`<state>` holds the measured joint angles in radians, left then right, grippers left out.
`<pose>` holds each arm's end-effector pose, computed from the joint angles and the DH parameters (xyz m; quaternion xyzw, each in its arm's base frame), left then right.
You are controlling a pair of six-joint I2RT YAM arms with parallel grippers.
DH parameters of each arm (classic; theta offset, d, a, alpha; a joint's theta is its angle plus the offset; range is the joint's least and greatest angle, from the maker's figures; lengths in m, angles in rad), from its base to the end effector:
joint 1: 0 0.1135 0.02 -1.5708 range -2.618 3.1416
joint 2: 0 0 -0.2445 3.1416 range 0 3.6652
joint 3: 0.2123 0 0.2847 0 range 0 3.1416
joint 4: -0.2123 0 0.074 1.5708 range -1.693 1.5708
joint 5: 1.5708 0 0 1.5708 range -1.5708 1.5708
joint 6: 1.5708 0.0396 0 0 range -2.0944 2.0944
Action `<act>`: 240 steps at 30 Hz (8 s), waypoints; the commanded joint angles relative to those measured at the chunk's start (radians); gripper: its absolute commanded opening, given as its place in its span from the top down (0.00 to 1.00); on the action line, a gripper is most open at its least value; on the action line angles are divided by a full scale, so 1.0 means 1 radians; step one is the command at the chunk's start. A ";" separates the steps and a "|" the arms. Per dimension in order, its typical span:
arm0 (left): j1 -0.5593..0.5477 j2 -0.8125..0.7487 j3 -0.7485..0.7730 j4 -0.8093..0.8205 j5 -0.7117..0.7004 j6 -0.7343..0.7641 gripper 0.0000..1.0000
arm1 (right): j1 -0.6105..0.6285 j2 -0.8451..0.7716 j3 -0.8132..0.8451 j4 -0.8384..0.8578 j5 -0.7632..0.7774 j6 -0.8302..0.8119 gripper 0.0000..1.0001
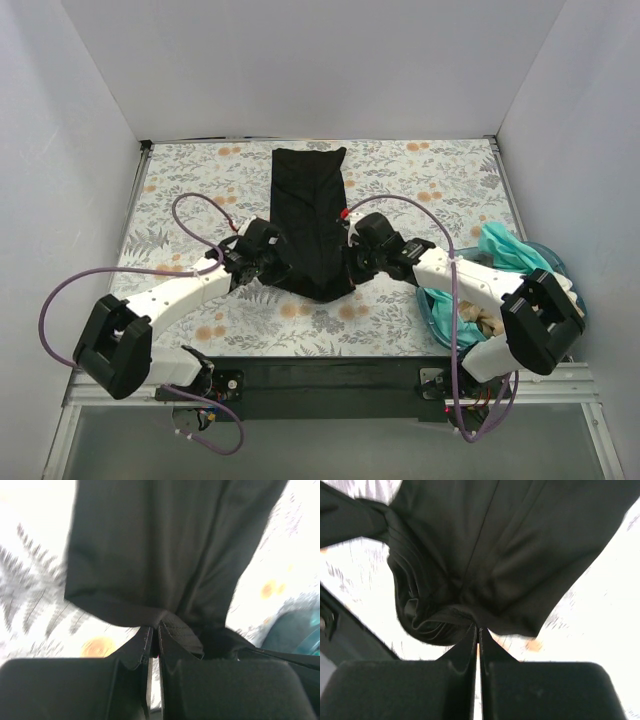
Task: Fold and stack the t-shirts
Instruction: Fold the tshirt
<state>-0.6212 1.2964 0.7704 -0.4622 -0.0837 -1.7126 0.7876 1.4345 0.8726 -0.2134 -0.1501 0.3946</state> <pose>0.2353 -0.1643 0.1663 -0.5070 0.8118 -0.2481 0.1496 0.2322 0.2416 0.1790 -0.2080 0.8960 0.2726 0.2822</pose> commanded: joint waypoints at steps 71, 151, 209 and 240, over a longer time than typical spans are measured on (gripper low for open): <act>0.290 0.282 0.086 0.243 0.102 0.202 0.34 | -0.343 0.351 0.224 0.072 -0.341 -0.120 0.16; 0.021 -0.307 0.056 -0.191 -0.107 -0.064 1.00 | 0.171 -0.171 0.020 -0.077 -0.027 -0.352 0.70; 0.021 -0.571 -0.008 -0.327 -0.286 -0.259 1.00 | 0.220 -0.204 0.203 -0.294 0.104 -0.392 0.82; 0.238 -0.001 0.214 0.091 -0.238 0.085 1.00 | -0.137 0.199 0.535 -0.291 -0.143 -0.505 0.80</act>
<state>-0.3931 1.2636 0.9325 -0.4465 -0.3756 -1.6760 0.6556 1.5951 1.3514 -0.5209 -0.2218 -0.0856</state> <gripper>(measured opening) 0.031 0.197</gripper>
